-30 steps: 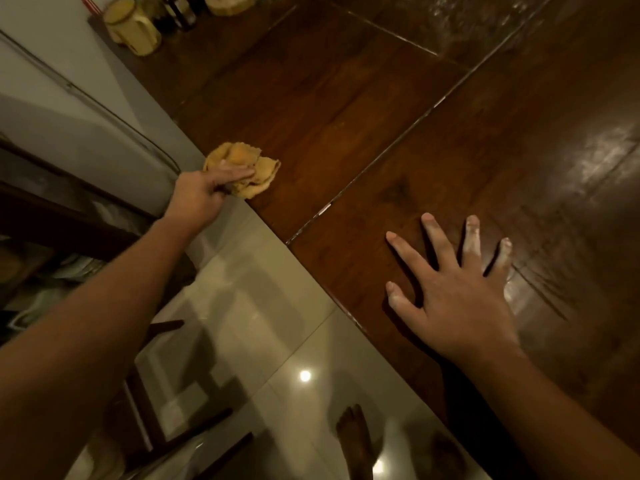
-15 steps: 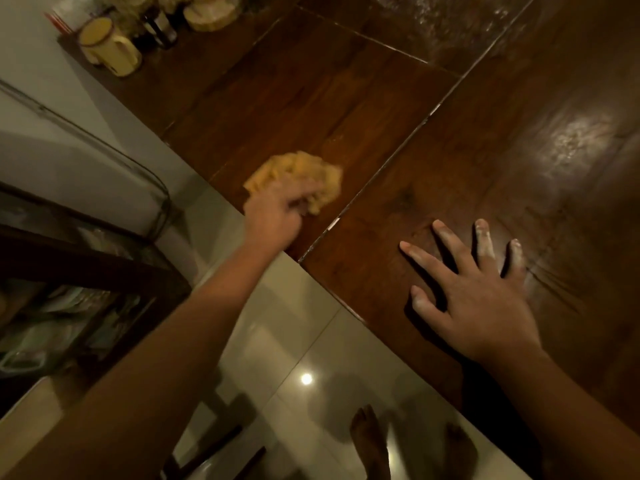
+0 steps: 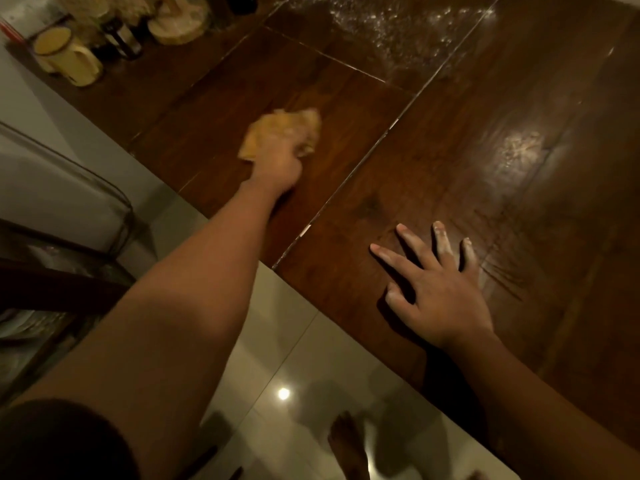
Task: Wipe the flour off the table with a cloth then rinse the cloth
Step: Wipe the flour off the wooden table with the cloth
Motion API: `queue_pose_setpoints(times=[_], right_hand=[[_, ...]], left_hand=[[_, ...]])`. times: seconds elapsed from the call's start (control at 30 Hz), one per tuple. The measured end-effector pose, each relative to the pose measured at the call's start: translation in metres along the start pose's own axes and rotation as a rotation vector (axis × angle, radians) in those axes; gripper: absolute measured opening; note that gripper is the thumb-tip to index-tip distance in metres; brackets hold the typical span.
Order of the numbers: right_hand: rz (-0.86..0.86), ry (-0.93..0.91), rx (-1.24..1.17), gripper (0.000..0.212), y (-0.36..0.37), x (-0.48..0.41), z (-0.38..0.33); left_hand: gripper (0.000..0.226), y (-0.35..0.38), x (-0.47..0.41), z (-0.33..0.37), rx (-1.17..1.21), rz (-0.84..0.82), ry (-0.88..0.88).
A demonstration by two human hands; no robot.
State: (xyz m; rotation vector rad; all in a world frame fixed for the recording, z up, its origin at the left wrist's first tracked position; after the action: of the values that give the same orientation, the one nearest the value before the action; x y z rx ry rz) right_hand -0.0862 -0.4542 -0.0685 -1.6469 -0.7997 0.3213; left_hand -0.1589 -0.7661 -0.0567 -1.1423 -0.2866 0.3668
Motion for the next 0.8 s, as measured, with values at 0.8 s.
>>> queue_pose_setpoints(times=[0.8], right_hand=[[-0.251,0.14,-0.058,0.069,-0.008,0.196,0.164]], left_hand=[[0.062,0.101,0.303,0.191,0.212,-0.27,0.363]])
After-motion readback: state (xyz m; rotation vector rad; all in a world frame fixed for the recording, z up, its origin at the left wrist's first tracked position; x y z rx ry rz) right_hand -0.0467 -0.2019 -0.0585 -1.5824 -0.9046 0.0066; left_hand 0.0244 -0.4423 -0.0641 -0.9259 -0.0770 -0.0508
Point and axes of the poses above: each hand's wrist, its own x-axis away from the middle knuckle, its own y-axis out of the palm, z = x × y, the point moved 2 cm from there along -x, towards the middle knuckle, and after that the axes turned 1 degree about -y, right-handed, at the moved point
